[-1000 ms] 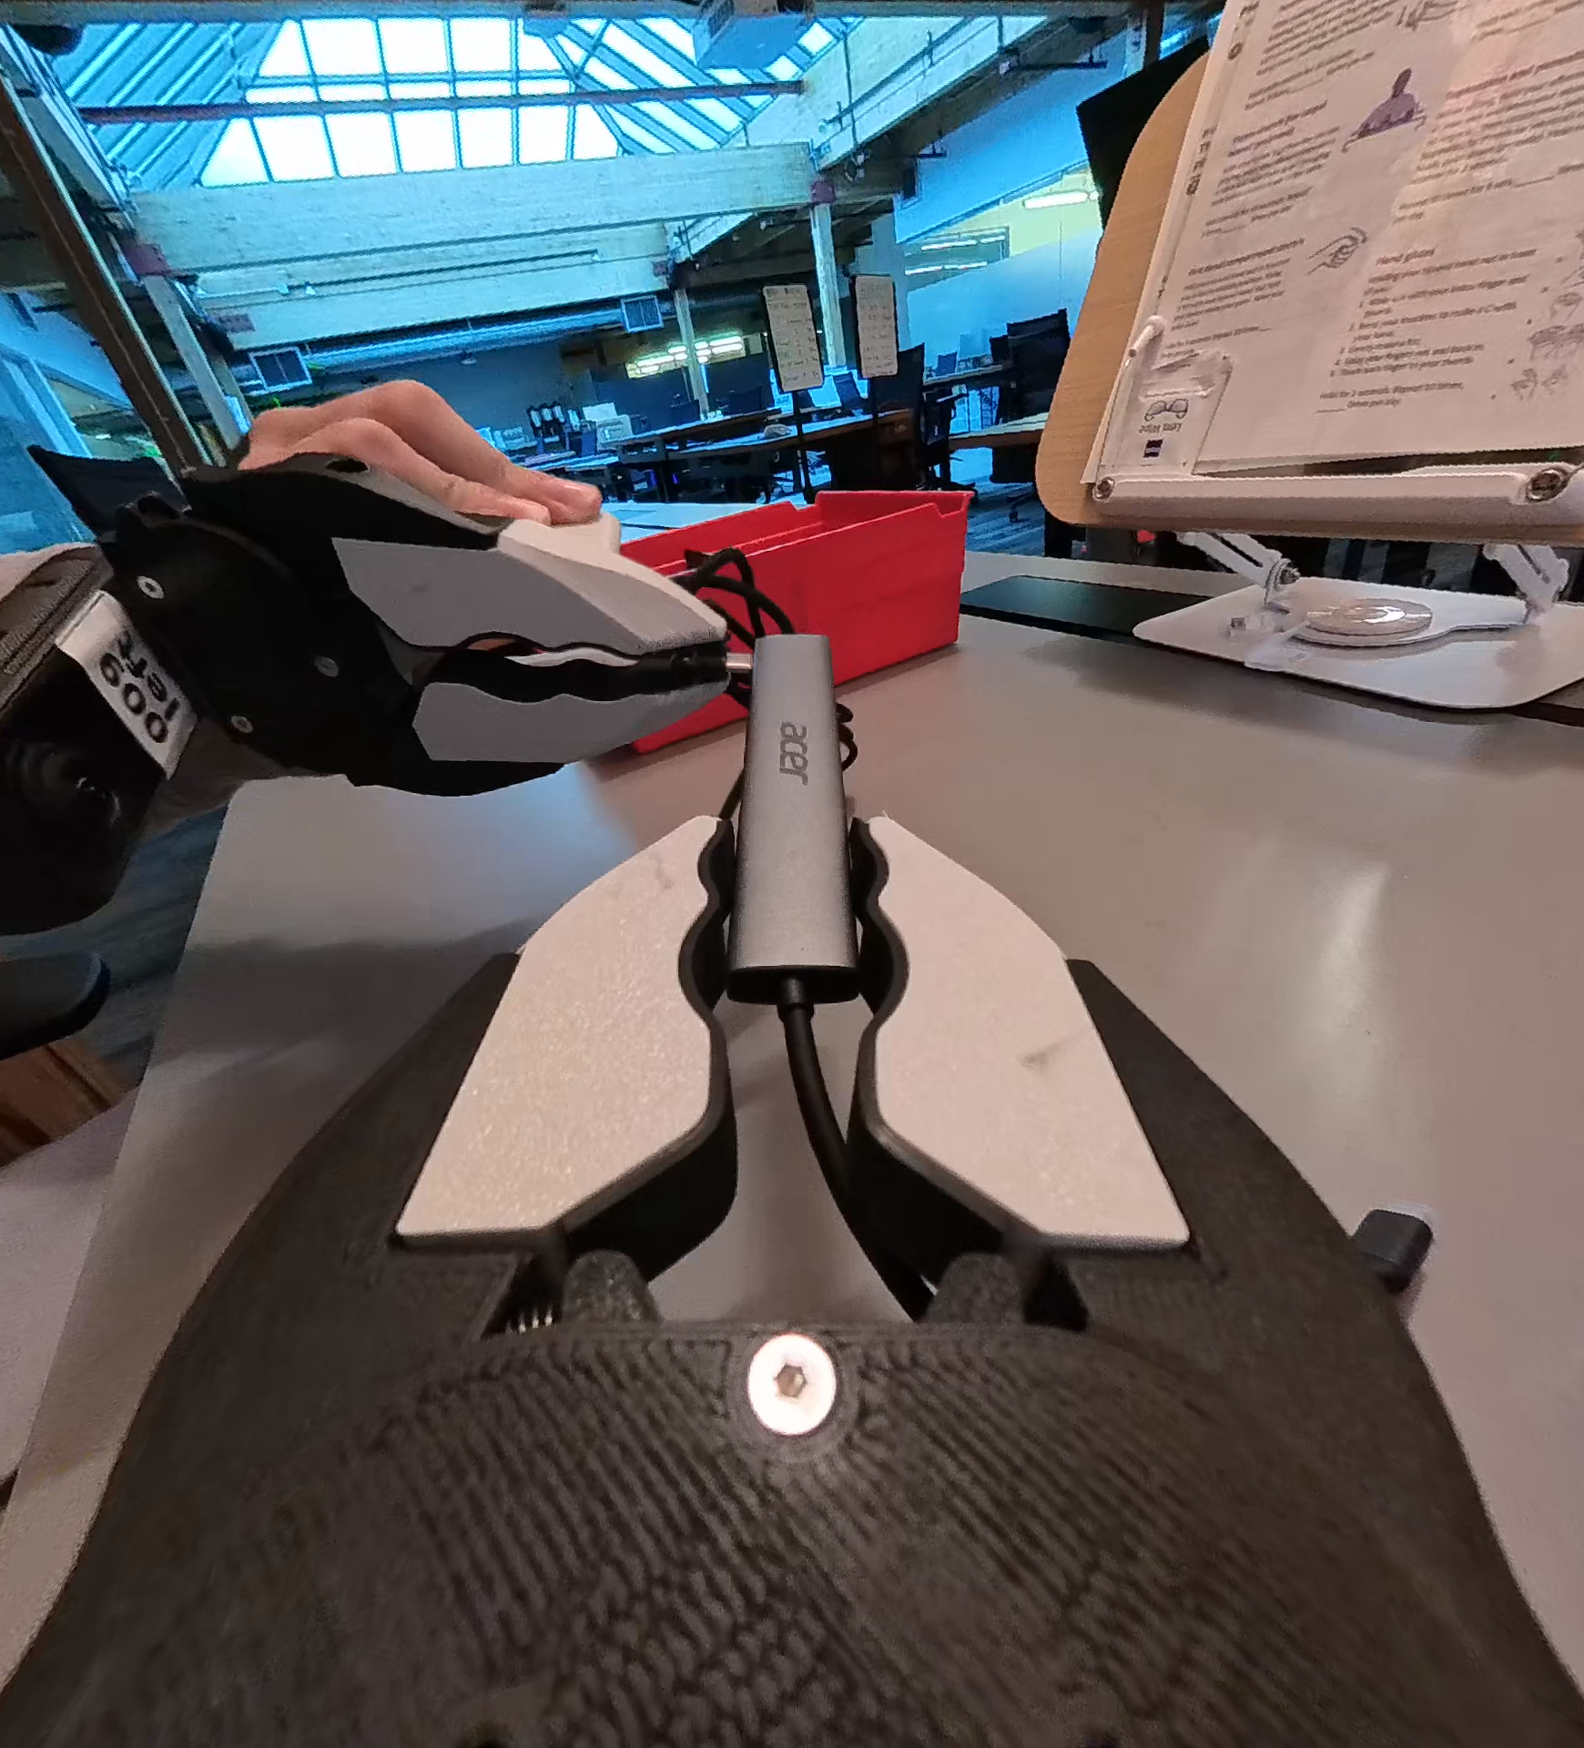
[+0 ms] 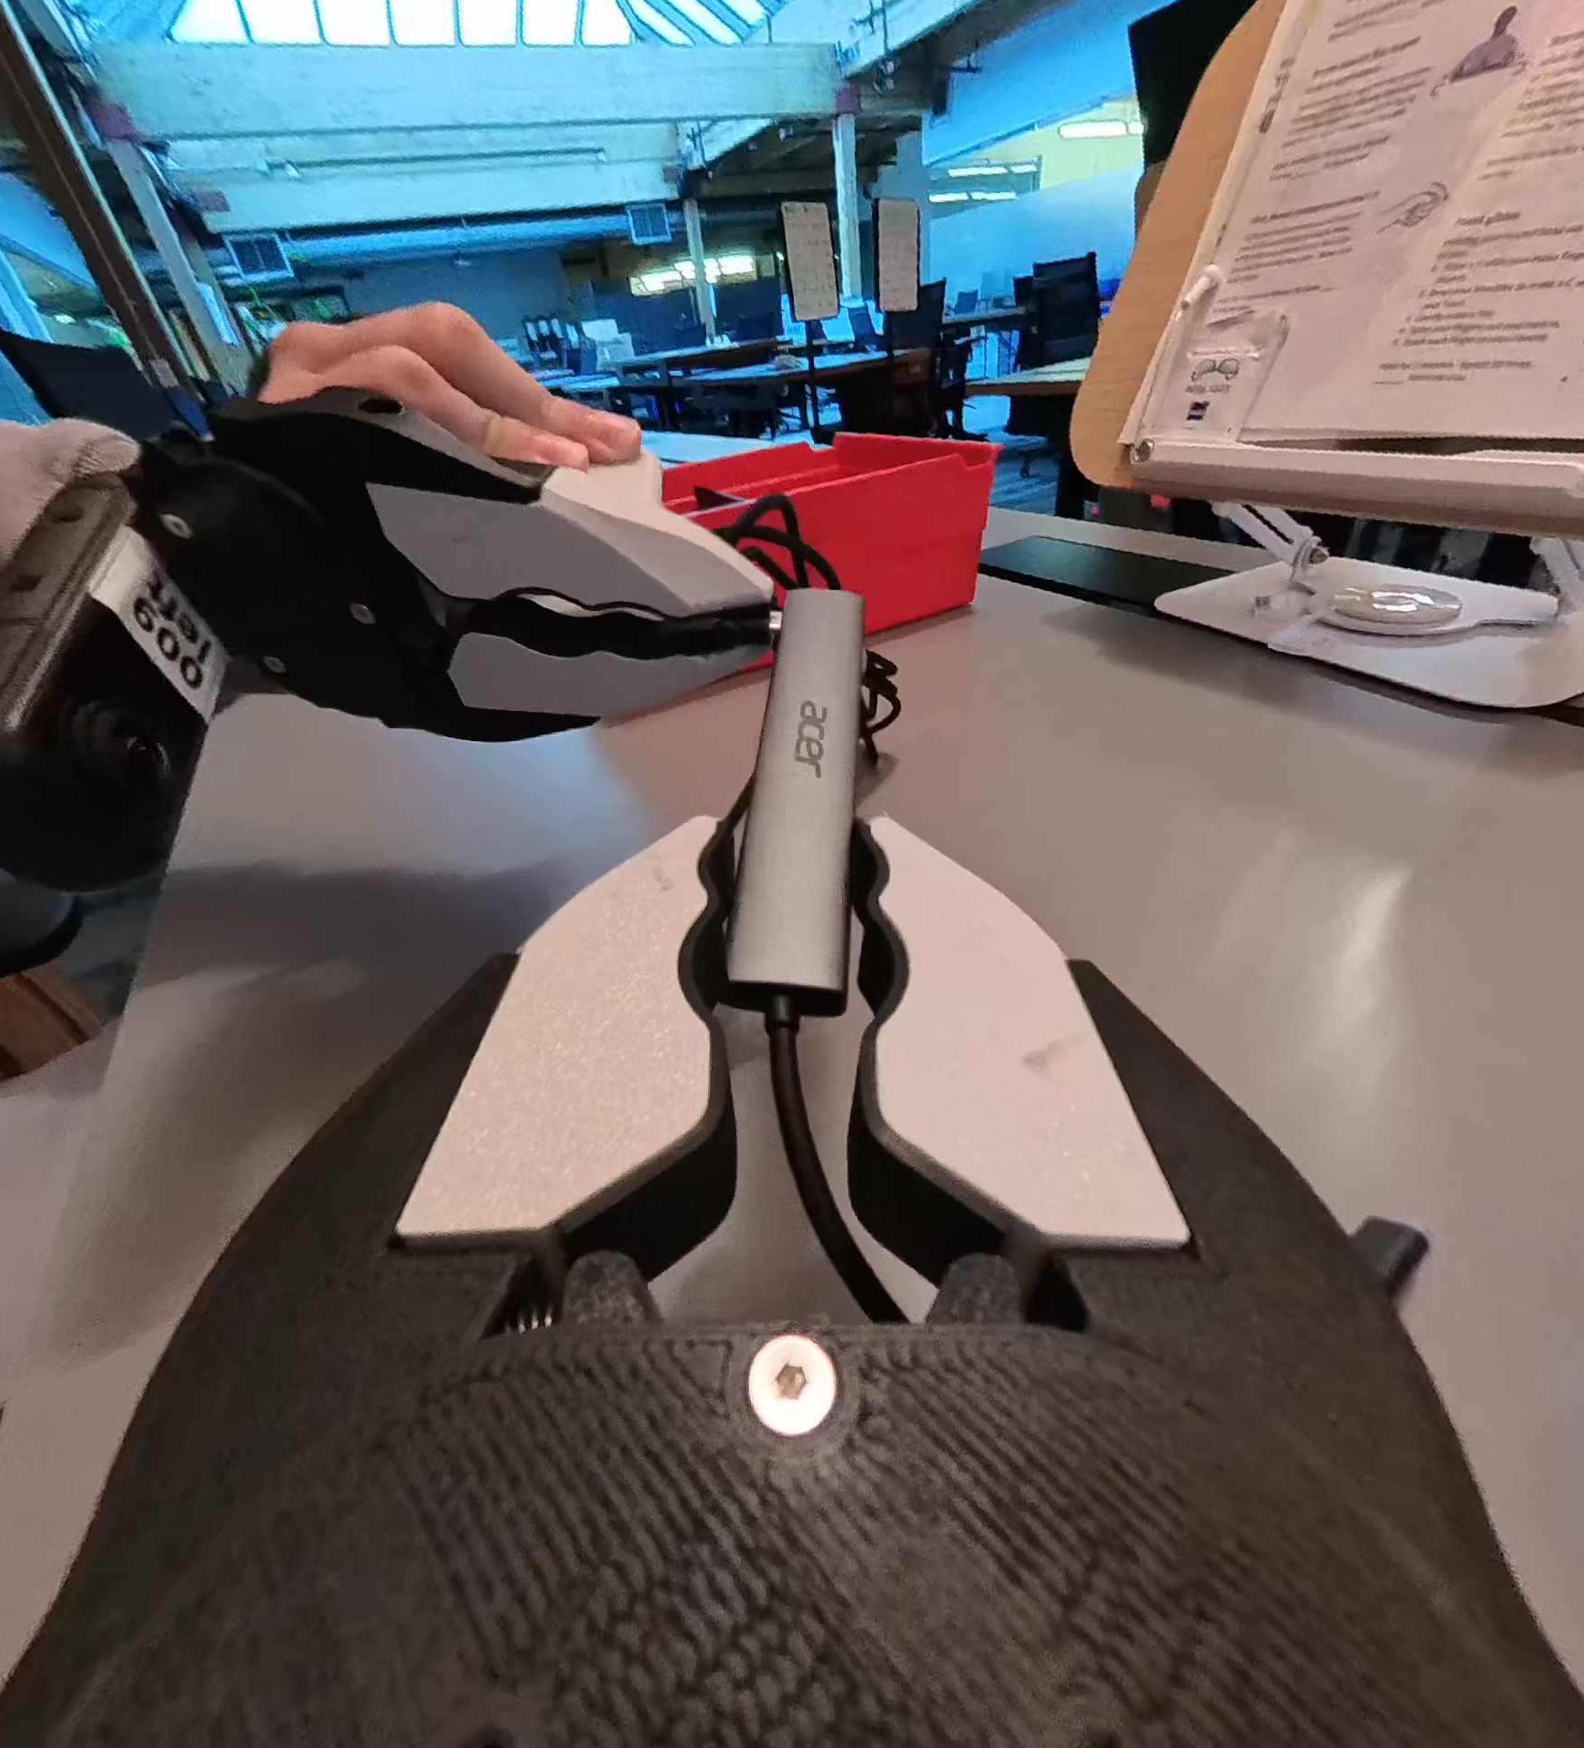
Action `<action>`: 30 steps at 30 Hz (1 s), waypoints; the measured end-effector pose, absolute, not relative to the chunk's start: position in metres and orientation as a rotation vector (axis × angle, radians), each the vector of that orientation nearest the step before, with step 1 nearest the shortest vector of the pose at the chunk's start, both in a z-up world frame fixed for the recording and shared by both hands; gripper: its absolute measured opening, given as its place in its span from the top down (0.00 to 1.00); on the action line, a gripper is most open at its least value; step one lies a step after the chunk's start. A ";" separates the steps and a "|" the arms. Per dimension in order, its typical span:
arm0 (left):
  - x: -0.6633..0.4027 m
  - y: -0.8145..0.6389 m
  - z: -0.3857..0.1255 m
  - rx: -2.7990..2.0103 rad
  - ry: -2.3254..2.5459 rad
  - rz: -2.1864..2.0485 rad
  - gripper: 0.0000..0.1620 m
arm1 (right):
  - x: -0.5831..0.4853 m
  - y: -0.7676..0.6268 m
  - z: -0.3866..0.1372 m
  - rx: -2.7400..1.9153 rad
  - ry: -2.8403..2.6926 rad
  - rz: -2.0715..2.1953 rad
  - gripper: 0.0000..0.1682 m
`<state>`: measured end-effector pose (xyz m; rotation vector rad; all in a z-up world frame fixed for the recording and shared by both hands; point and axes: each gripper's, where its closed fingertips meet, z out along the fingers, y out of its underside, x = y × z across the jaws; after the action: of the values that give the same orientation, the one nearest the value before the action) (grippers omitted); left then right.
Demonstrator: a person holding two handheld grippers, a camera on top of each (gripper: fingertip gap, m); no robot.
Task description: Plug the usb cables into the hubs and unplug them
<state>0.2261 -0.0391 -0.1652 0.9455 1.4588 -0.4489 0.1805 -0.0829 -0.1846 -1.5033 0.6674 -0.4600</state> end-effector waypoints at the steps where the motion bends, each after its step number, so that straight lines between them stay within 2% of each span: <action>1: 0.227 -0.039 -0.164 0.926 1.461 -0.446 0.96 | 0.181 -0.083 -0.185 -1.509 0.674 -0.459 0.86; 10: 0.223 -0.049 -0.157 0.786 1.461 -0.468 0.95 | 0.187 -0.099 -0.171 -1.343 0.713 -0.492 0.81; 13: 0.224 -0.050 -0.157 0.733 1.456 -0.472 0.95 | 0.189 -0.101 -0.167 -1.306 0.715 -0.537 0.76; 16: 0.224 -0.050 -0.155 0.696 1.456 -0.477 0.95 | 0.194 -0.106 -0.167 -1.295 0.750 -0.601 0.66; 21: 0.225 -0.049 -0.156 0.674 1.472 -0.483 0.96 | 0.192 -0.097 -0.168 -1.359 0.689 -0.672 0.63; 22: 0.224 -0.050 -0.157 0.673 1.474 -0.485 0.96 | 0.191 -0.094 -0.169 -1.381 0.678 -0.673 0.64; 26: 0.221 -0.053 -0.155 0.678 1.459 -0.488 0.95 | 0.195 -0.095 -0.172 -1.396 0.710 -0.699 0.82; 30: 0.224 -0.051 -0.152 0.649 1.452 -0.480 0.95 | 0.195 -0.097 -0.172 -1.384 0.723 -0.668 0.81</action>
<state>0.2245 -0.0511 -0.1520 0.6493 1.4519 -0.4796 0.1948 -0.0967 -0.1719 -1.3842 0.7226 -0.6679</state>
